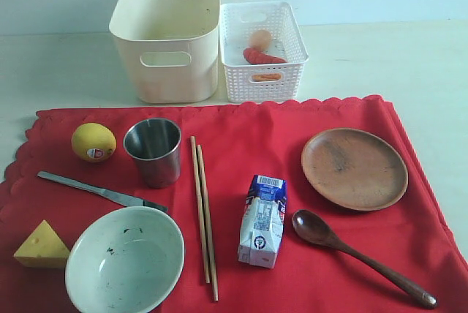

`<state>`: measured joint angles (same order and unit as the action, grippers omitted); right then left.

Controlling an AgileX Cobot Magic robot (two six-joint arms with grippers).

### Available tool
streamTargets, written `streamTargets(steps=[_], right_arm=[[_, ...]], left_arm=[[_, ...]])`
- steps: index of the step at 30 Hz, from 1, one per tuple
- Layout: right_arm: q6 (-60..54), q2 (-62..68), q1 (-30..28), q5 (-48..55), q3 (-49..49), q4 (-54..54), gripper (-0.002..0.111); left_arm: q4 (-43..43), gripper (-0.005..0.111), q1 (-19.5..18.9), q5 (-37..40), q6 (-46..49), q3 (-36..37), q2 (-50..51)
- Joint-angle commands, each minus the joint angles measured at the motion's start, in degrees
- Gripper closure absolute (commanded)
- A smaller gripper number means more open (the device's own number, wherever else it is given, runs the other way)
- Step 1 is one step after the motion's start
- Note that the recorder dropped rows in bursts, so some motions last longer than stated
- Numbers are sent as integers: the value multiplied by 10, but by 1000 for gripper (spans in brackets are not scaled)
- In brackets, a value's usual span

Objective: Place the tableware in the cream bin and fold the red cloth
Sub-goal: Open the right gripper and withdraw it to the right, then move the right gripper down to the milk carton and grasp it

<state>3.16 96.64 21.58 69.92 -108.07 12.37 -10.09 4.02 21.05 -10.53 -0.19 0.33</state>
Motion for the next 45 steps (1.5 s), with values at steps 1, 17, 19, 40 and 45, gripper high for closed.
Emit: streamTargets(steps=[1, 17, 19, 40, 45], right_arm=[[-17, -36, -2, 0, 33, 7, 55], [-67, -247, -2, -32, 426, 101, 55], [-67, -254, -2, -39, 449, 101, 55], [-180, -204, 84, -287, 568, 296, 55], [-184, -154, 84, -275, 557, 243, 40]], left_arm=[[5, 107, -1, -3, -2, 2, -3], [5, 107, -1, -3, -2, 2, -3], [5, 107, -1, -3, -2, 2, -3], [5, 107, -1, -3, -2, 2, -3], [5, 107, -1, -3, -2, 2, -3]])
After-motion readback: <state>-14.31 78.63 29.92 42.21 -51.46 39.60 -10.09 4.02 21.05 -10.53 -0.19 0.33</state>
